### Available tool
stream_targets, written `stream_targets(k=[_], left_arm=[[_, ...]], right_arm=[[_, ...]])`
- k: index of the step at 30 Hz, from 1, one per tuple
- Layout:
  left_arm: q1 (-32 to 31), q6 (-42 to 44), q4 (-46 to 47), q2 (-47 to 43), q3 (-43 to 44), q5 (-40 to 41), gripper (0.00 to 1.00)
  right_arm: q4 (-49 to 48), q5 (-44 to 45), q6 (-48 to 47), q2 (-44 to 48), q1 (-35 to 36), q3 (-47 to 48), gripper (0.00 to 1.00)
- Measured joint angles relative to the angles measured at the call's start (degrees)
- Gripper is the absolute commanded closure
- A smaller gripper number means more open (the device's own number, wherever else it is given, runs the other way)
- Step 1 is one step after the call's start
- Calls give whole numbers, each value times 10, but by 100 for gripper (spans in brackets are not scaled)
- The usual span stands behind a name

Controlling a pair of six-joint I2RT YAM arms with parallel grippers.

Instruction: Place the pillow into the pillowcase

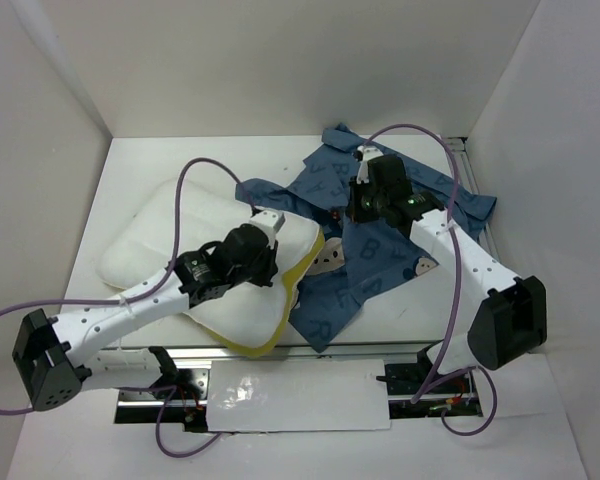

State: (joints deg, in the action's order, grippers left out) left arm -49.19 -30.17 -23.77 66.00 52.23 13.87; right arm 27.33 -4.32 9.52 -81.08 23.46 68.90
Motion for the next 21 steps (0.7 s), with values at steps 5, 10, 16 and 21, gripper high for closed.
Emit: stream_targets(k=[5,10,16,21], left_arm=[[-7,28,20,57,54,-2,100],[-7,35,19,131,69,0,100],[-7,47,4,222,126,8,100],[-5,36,-2,289,243,33,100]], right_arm=[[-4,-10,6,4,0,0,100],[-8,-32,14,20,0,1,100],[-8,-83,16,42,0,1,100],[-7,-103,16,49,2,1,100]])
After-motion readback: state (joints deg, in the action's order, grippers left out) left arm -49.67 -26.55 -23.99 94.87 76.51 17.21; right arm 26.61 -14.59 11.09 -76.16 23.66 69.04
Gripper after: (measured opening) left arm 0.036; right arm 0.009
